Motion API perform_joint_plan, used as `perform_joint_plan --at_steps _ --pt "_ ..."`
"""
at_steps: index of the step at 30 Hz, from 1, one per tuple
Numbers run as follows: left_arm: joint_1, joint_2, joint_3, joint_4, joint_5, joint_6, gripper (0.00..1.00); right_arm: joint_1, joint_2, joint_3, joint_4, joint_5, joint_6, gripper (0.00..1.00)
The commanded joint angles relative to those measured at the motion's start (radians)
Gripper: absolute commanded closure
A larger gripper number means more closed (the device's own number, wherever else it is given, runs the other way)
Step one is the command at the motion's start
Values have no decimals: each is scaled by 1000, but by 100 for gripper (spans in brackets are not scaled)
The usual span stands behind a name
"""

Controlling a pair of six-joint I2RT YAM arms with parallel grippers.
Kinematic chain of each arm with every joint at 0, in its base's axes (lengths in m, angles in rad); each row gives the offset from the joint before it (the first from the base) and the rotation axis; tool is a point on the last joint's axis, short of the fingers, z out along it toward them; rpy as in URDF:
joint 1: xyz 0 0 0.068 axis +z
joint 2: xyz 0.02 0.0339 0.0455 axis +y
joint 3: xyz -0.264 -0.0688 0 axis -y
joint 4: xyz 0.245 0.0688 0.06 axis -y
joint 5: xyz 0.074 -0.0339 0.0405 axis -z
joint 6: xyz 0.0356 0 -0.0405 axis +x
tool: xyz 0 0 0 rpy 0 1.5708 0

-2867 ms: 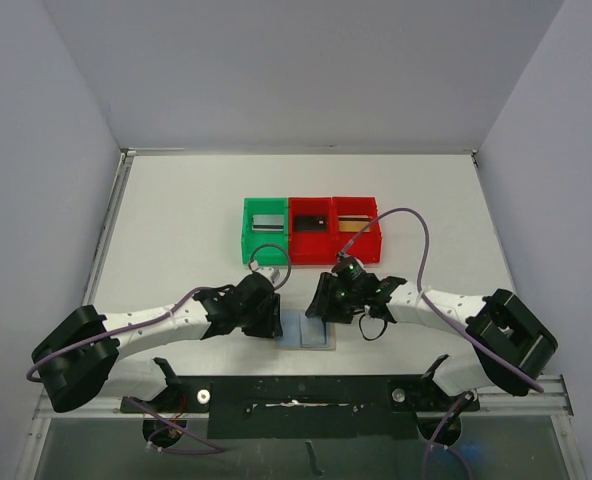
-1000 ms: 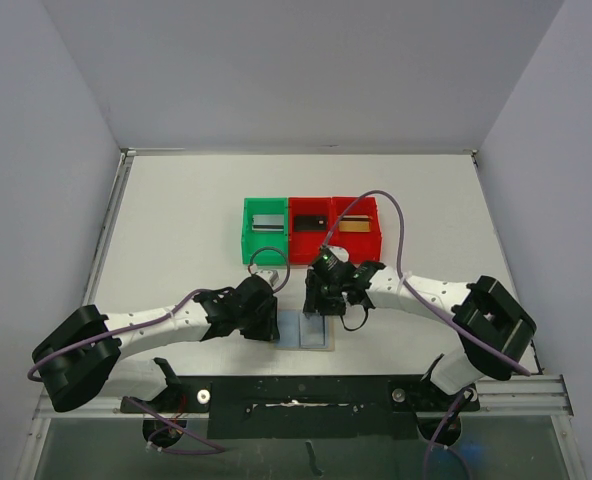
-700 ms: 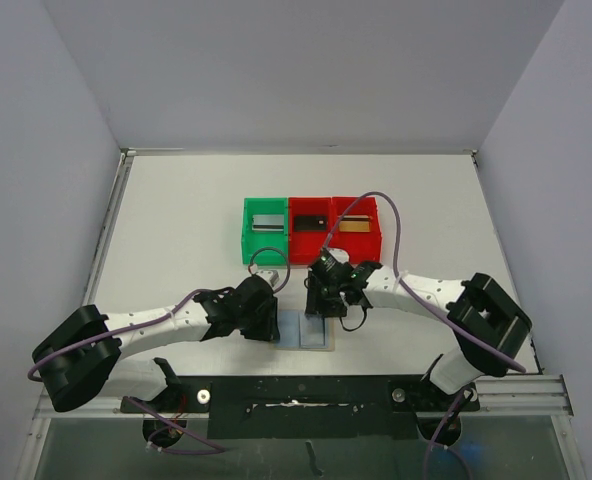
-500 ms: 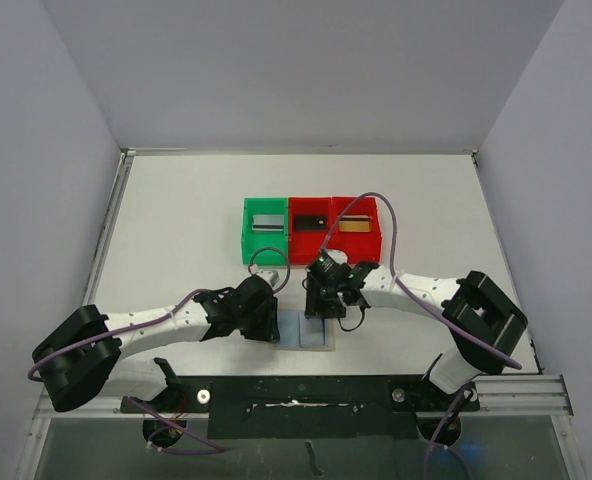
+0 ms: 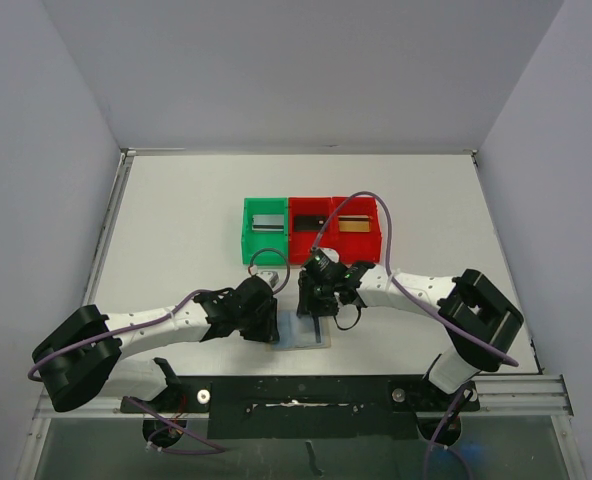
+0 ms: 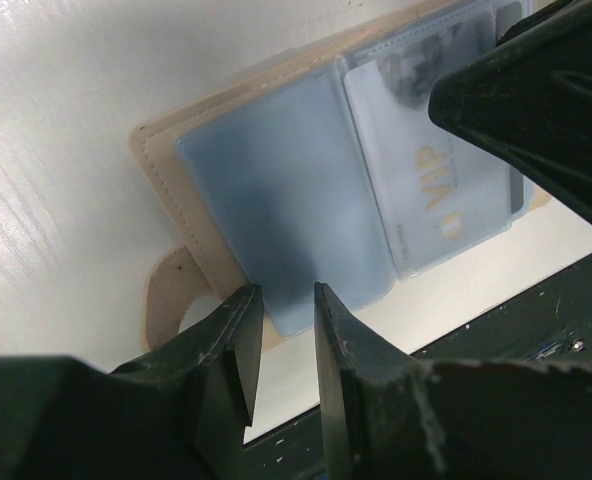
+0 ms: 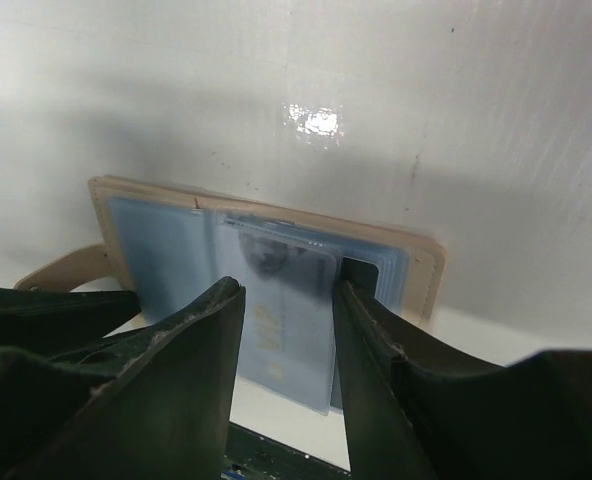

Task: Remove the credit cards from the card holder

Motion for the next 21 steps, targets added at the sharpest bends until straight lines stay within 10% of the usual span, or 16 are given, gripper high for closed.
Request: perform_joint_plan --at_steps 1,21 --pt "-3 -6 2 49 10 -9 75 10 -53 -1 79 -47 2 60" --pt "-3 -29 14 29 -14 -10 76 -17 -131 -64 139 -76 34 72"
